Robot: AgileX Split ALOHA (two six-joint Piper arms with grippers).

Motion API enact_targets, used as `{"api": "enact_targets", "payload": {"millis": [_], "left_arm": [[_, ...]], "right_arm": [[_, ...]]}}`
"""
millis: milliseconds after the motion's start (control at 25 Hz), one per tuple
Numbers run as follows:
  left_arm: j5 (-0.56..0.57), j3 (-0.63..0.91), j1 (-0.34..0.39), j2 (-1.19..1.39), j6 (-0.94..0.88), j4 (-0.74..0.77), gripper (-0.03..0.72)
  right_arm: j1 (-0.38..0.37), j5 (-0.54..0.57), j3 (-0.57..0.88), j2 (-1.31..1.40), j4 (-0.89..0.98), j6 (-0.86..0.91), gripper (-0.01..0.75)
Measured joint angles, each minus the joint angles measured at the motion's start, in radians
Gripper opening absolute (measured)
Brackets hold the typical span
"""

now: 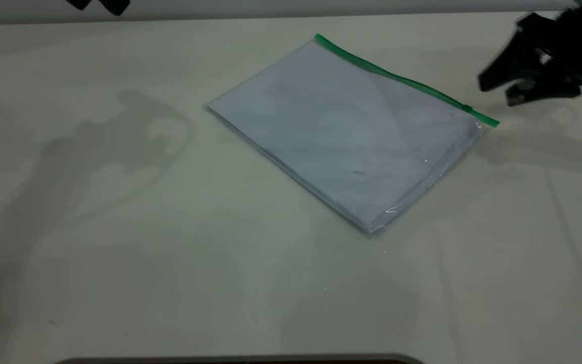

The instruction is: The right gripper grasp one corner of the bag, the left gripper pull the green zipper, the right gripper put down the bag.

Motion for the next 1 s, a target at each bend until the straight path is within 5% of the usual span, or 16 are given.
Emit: {"api": "enact_targets", "payload": {"millis": [760,1000], "left_arm": [[-0.007,0.0,0.0,0.0,-0.002,-0.032,0.588],[-0.024,0.0,0.0,0.0,-0.002,-0.033,0.588]], "right_arm": [[-0.027,0.1,-0.018,0.202,0.295,-0.418,0.578],[0.022,0.139,-0.018,0.236,0.377,-0.473,0.557]]}}
